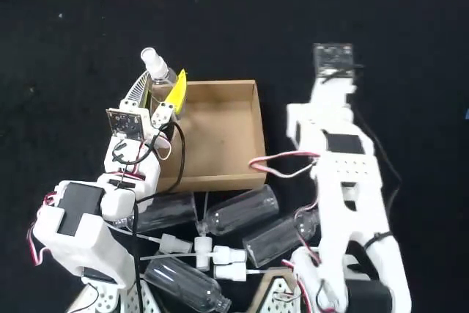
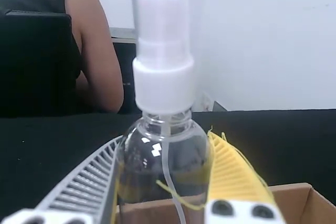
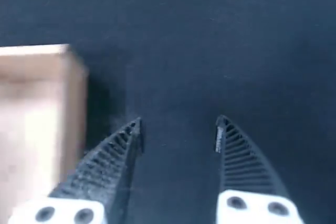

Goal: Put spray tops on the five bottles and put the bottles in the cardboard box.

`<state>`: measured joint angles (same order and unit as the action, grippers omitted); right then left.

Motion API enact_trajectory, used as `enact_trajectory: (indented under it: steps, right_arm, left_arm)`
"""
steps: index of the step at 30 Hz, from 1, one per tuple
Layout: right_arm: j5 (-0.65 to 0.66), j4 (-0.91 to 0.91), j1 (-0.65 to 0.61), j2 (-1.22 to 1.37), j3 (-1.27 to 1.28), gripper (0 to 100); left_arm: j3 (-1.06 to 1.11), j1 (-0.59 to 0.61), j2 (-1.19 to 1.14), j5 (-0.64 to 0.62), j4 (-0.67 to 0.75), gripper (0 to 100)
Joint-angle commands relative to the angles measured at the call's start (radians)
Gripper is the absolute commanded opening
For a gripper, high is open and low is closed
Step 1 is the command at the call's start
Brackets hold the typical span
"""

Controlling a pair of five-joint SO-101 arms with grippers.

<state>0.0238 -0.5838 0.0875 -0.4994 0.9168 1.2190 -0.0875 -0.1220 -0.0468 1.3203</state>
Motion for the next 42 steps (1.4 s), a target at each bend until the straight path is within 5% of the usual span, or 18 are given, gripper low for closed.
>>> enact_trajectory:
  steps: [1,4,13,20,42]
  right_arm:
    - [-0.008,0.161,0.08,0.082,0.015,19.4]
    - [-0.008,0.201,0.08,0.145,0.012,19.4]
    - [-0.008,0.17,0.078,0.205,-0.041,19.4]
    - [-0.008,0.17,0.078,0.205,-0.039,19.4]
    - [-0.008,0.176,0.077,0.206,-0.036,19.4]
  left_arm:
    - [-0.064,-0.01,0.0,0.009,-0.101,4]
    - [-0.145,-0.013,-0.063,0.009,-0.175,4]
    - [-0.182,-0.012,-0.206,0.018,-0.037,5]
    - [-0.173,-0.019,-0.232,0.011,-0.038,28]
    - [-0.073,-0.012,-0.094,0.014,-0.034,38]
